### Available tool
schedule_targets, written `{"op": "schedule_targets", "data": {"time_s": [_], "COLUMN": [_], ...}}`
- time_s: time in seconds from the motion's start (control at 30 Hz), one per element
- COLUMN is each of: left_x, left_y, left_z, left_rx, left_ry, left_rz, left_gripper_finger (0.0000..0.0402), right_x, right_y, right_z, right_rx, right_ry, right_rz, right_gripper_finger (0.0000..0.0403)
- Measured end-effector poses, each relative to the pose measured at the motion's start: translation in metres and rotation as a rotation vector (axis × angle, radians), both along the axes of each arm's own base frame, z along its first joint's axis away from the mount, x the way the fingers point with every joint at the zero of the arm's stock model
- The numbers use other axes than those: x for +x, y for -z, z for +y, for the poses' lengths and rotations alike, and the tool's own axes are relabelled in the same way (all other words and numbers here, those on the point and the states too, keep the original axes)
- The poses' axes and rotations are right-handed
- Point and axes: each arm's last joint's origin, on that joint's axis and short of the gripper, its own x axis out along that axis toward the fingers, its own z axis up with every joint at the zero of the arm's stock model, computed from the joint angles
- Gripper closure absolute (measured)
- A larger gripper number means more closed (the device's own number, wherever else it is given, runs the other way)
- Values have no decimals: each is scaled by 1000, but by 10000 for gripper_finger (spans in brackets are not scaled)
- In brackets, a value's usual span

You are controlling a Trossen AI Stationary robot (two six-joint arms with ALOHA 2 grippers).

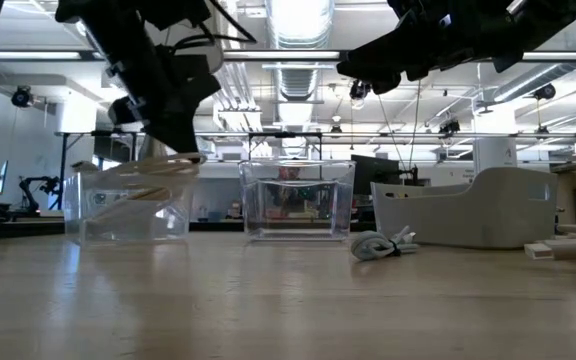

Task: Pick & Place USB Port
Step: Put the brown HDMI cable into the white bin

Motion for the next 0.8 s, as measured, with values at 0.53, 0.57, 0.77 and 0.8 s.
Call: {"op": "schedule_targets", "data": {"time_s": [0.53,0.57,0.77,0.8], "left_x": [1,1,0,0], "left_y": [-11,-12,-12,-13], "left_z": [4,5,2,1], "left_rx": [213,229,235,210], "left_ry": [-34,-45,4,34], "left_rz": [13,12,42,44], "left_gripper_finger": [399,399,399,399], "right_x": [0,0,0,0], "right_y": [0,0,0,0], "right_z": [0,0,0,0], "right_rx": [3,3,3,4], "right_ry": [1,1,1,1], "right_rz": [1,1,2,3], "right_gripper_finger": [236,236,236,236]}}
